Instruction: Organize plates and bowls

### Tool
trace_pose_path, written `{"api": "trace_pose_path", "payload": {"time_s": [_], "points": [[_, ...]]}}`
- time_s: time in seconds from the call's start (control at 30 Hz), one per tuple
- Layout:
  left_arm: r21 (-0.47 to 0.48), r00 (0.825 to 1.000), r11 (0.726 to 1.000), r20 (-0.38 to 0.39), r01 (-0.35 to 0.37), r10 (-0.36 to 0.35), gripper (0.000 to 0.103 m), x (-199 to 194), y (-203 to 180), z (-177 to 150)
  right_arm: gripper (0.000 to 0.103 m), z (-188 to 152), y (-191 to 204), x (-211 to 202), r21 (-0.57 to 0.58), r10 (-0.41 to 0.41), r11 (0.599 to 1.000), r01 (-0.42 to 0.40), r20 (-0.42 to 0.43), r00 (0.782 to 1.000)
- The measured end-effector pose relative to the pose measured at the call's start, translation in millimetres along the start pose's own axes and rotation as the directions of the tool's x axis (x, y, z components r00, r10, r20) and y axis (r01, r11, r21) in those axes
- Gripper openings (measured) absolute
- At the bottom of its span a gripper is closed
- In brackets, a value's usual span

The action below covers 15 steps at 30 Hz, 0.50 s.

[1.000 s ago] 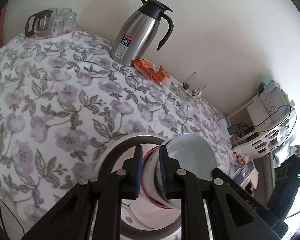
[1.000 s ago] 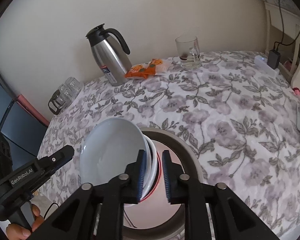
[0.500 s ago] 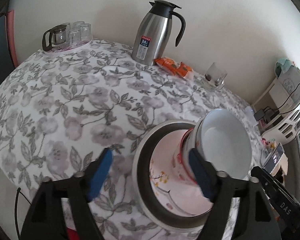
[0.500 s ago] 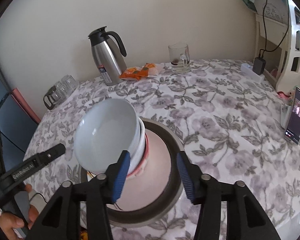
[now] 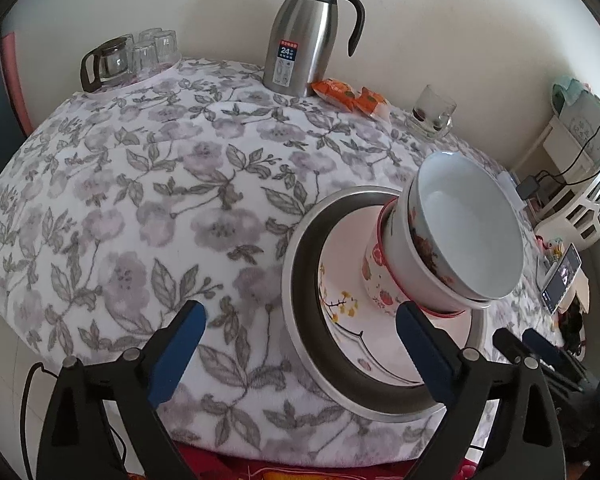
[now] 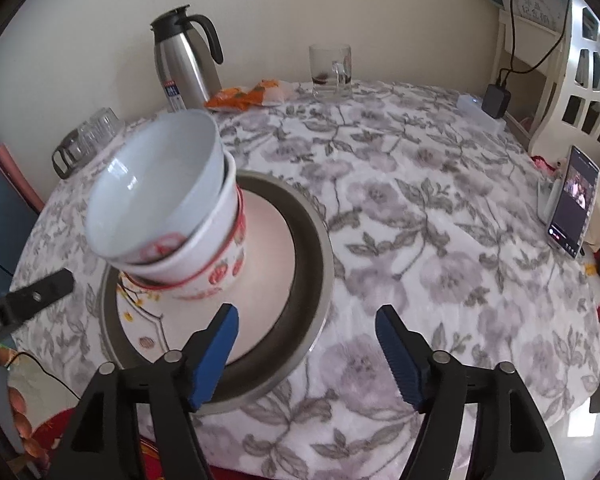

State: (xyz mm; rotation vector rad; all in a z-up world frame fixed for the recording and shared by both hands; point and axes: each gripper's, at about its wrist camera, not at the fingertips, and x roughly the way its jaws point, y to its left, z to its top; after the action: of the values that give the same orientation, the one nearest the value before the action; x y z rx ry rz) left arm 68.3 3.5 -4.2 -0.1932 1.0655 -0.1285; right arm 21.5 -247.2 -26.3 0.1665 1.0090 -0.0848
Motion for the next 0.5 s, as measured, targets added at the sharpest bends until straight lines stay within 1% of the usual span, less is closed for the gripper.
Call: {"api": "trace_pose_path", "payload": {"time_s": [0.03,0.2,0.27,0.33,0.4,0.5], "points": [[0.0,1.0,1.0,0.002,-0.002,0.002,0.096,-1.4,0.3,-0.7,0.082,-1.1,0.2,0.5,0.0,-0.001,1.0,0.001,-0.002,1.0],[0.016,1.0,1.0,-0.013,-0.005,0.005,0.096,-5.3,-0.3,-5.5,0.085,-5.9,-0.2,3.9,0.0,-0.01,1.0,0.01,-0.025,1.0],[0.021,1.0,1.0,-0.023,-0.006,0.007,0.096,-6.1,-1.2,-8.2,0.09,-6.7,0.0,3.9,0.002,-0.01,1.0,0.01,-0.026,1.0],[0.029,0.999,0.999,-0.043,-0.019,0.02,0.096,-5.3,-2.5,-11.1,0.1,-7.0,-0.4,2.9,0.007,-0.009,1.0,0.009,-0.023,1.0],[0.037,0.998,0.999,-0.057,-0.018,0.02,0.096,-4.1,-4.0,-13.7,0.102,-7.2,-1.6,1.6,0.014,-0.011,1.0,0.011,-0.02,1.0],[0.054,0.997,0.998,-0.074,-0.027,0.031,0.096,-3.7,-7.6,-18.3,0.103,-7.8,-2.8,-0.3,0.022,-0.013,1.0,0.013,-0.02,1.0]]}}
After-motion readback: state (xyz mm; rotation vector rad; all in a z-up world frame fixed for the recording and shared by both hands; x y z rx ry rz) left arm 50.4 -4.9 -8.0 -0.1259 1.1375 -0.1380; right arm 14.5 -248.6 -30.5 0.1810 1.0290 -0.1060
